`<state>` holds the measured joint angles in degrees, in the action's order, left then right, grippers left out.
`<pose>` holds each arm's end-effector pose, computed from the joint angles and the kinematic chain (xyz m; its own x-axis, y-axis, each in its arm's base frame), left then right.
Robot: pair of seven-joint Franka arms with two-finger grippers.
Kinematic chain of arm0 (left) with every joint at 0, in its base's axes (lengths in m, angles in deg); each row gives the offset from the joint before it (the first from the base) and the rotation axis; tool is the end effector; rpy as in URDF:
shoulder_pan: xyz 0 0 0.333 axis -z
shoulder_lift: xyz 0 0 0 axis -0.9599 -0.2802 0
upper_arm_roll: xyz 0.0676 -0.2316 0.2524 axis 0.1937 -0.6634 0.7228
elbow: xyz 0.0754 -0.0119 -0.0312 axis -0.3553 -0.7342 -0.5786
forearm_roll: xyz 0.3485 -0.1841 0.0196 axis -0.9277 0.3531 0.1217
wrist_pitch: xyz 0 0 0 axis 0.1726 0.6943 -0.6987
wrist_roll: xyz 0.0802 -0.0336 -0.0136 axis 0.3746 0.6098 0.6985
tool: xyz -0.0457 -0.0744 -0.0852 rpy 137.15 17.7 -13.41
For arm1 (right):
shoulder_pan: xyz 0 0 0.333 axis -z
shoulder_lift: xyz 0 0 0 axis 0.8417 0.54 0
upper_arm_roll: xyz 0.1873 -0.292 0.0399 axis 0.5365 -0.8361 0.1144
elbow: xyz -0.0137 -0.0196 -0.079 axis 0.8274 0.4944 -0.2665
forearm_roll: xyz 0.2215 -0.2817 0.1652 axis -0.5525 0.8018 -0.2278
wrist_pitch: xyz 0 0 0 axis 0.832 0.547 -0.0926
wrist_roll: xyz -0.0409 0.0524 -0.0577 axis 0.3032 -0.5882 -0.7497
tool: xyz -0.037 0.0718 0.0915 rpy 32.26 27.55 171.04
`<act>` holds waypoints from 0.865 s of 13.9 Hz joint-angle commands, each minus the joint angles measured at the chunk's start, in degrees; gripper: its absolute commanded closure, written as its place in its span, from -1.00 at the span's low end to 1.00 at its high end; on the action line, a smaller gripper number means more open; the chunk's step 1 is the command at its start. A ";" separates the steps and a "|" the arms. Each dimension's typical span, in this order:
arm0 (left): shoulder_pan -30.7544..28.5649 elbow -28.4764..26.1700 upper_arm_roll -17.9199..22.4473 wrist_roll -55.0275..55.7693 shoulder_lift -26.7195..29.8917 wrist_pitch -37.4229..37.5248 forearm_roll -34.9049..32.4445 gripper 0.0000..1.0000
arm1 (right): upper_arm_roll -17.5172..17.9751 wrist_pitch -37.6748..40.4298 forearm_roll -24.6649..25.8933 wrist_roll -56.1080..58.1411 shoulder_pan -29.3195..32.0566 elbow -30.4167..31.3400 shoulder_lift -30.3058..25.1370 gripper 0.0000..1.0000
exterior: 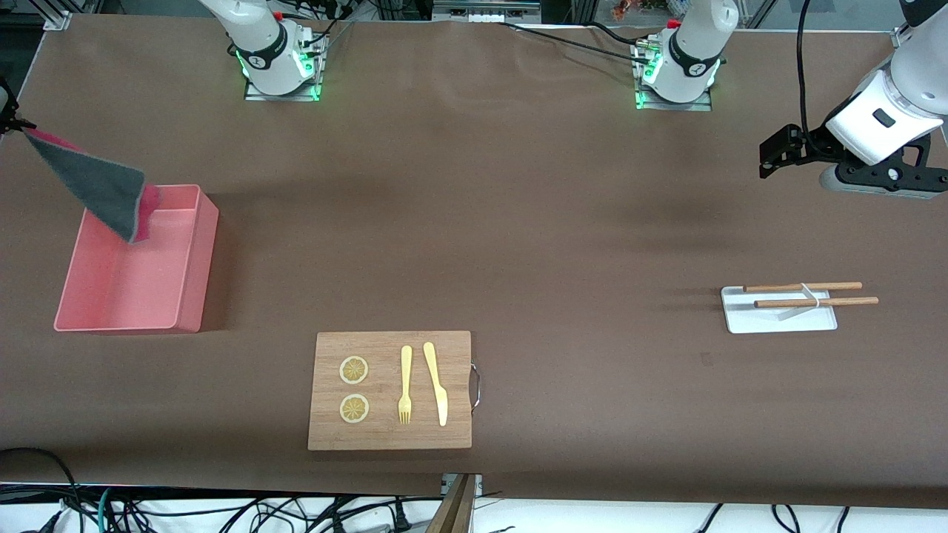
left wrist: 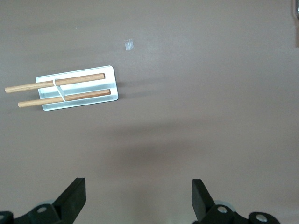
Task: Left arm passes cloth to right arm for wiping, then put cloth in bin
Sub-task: 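Open the right gripper to drop the cloth into the pink bin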
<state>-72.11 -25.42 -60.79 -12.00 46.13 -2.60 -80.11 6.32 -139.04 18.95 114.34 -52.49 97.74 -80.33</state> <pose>0.5348 -0.0534 0.6128 0.9938 -0.0851 -0.0713 -0.0852 -0.9964 0.0015 0.5198 -0.1490 0.5924 0.4348 0.8736 -0.2186 0.8419 -0.4805 -0.2455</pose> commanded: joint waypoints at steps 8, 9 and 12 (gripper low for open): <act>0.31 -0.81 0.07 0.58 1.19 0.33 -0.56 -1.00 | 0.80 -23.39 -1.57 0.43 0.45 8.77 8.41 -0.86; 0.31 -0.81 0.07 0.58 1.19 0.33 -0.56 -1.00 | 0.80 -23.50 -3.15 0.18 0.36 9.39 8.23 -1.00; 0.31 -0.90 -0.01 0.58 1.19 0.33 -0.56 -1.00 | 1.06 -22.88 -3.52 -6.66 0.18 9.57 6.31 -1.00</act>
<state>-72.10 -25.43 -60.80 -12.00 46.13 -2.57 -80.11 6.76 -161.65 16.36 111.25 -52.51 105.47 -70.55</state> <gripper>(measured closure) 0.000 0.542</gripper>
